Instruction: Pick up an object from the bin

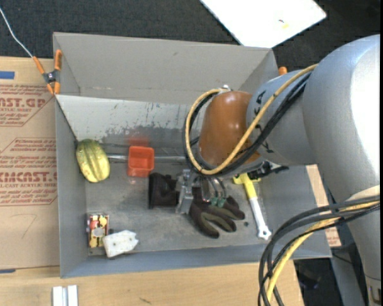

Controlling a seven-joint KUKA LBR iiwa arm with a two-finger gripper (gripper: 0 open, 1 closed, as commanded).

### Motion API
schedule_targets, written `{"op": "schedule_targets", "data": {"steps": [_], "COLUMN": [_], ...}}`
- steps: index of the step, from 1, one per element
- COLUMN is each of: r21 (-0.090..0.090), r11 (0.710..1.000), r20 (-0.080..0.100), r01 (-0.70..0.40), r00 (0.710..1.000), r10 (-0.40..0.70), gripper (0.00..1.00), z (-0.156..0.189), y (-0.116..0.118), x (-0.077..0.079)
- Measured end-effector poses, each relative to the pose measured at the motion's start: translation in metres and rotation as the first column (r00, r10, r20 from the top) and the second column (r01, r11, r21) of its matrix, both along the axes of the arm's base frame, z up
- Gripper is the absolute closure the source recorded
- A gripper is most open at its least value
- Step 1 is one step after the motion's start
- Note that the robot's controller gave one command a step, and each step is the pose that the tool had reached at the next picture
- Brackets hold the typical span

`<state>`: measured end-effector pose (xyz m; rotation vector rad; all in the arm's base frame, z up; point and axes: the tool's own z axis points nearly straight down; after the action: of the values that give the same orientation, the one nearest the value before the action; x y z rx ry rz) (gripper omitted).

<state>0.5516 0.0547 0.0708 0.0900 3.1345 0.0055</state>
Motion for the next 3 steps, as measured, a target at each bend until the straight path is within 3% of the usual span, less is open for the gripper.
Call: {"op": "schedule_targets", "data": {"steps": [3], "r21": [0.0], "r11": [1.0], "r20": [0.0], "r01": [0.0], "r00": [1.0], "r10": [0.0], "gripper": [1.0], "z": [0.0], "y": [0.0], "x": [0.0]}}
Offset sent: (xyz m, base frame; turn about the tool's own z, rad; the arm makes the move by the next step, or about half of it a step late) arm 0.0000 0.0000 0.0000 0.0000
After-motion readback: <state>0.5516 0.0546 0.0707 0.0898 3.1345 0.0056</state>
